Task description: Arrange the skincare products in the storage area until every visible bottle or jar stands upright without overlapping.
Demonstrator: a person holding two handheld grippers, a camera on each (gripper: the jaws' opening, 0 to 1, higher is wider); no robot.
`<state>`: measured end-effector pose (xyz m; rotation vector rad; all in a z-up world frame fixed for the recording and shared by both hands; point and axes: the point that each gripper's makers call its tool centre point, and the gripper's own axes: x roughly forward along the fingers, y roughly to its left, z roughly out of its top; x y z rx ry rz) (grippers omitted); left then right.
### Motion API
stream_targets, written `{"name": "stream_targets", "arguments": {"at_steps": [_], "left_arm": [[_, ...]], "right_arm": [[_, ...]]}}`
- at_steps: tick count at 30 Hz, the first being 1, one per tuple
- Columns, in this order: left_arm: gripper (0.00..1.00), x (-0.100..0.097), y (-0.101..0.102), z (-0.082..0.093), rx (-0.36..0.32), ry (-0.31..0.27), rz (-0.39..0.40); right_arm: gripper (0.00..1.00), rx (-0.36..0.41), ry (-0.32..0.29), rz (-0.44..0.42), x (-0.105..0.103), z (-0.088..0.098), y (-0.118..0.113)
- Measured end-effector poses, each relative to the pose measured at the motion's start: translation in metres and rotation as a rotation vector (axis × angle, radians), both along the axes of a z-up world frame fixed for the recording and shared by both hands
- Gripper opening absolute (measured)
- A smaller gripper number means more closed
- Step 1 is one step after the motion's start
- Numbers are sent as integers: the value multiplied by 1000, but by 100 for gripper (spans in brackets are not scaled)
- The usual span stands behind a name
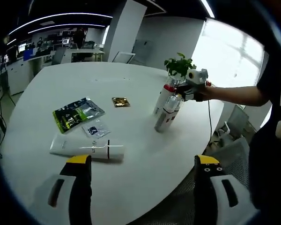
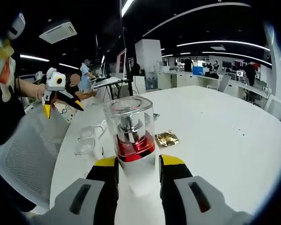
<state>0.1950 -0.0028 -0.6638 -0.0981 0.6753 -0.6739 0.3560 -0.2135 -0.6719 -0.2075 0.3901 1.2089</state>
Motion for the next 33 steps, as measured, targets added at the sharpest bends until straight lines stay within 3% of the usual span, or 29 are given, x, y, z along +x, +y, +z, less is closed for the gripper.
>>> {"name": "stream_targets", "arguments": {"at_steps": [6, 8, 11, 33], "left_arm": [[84, 1, -2, 1, -2, -5, -11], [84, 1, -2, 2, -1, -7, -14], [84, 0, -3, 1, -3, -6, -16], [83, 1, 2, 1, -7, -10, -12]], "right_arm": [[34, 67, -30, -7, 1, 31, 2], [34, 53, -41, -1, 0, 36, 4], [29, 37, -36, 28, -3, 35, 6], [28, -18, -30, 32, -11, 32, 15]]}}
